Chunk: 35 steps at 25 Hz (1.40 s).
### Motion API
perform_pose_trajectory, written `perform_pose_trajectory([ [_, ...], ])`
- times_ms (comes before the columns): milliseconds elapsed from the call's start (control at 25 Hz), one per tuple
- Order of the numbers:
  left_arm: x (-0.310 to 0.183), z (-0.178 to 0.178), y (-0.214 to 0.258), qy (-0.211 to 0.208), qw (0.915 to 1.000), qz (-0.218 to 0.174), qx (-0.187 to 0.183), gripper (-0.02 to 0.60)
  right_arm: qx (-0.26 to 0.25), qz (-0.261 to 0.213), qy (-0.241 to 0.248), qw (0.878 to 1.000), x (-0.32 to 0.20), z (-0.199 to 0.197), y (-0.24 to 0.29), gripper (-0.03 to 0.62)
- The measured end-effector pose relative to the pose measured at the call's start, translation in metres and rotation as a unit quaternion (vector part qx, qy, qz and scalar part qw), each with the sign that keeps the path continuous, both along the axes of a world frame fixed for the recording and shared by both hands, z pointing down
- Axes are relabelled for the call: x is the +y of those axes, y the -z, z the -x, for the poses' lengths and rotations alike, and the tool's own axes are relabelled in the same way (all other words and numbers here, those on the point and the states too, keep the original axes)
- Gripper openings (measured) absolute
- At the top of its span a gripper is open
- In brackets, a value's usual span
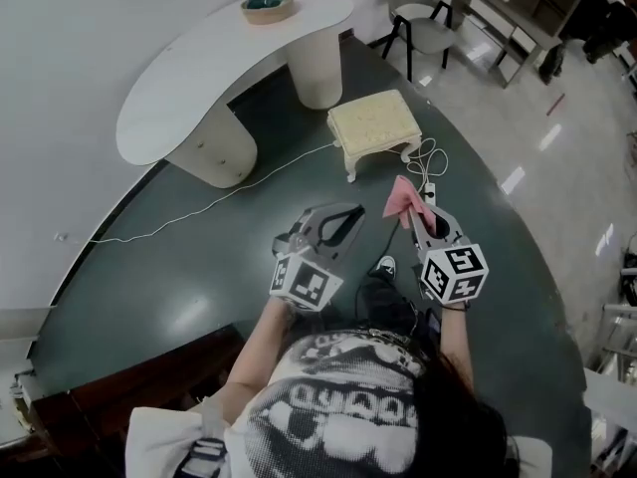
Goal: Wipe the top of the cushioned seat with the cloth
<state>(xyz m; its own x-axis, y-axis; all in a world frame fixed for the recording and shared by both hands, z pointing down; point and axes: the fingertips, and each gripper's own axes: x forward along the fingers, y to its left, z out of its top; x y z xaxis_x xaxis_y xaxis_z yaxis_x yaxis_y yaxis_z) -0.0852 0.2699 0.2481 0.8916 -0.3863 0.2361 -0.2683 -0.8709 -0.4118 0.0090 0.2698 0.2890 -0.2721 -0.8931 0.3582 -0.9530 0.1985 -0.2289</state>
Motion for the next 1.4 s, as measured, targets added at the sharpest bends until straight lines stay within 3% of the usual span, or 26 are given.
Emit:
perform_pose_trajectory([
  [280,-0.033,-0.063,0.002,0.047,0.9989,-0.003,0.002,0.017,-0.007,0.001,0.031,1.000,-0.035,-0.068,-0.006,0.009],
  [640,-0.049,-0.103,-0.007,0.086,0.9962,-0.003,-0.011,0.017,-0.022,0.004,0.074,0.997,-0.063,-0.100,-0.022,0.009],
  [1080,-0.067,-0.119,-0.011,0.105,0.9938,0.008,-0.036,0.017,-0.044,0.018,0.095,0.994,-0.088,-0.114,-0.028,0.009],
  [1400,-0.109,-0.122,-0.019,0.091,0.9949,0.000,-0.043,0.017,-0.042,0.025,0.097,0.994,-0.129,-0.110,-0.040,0.009],
])
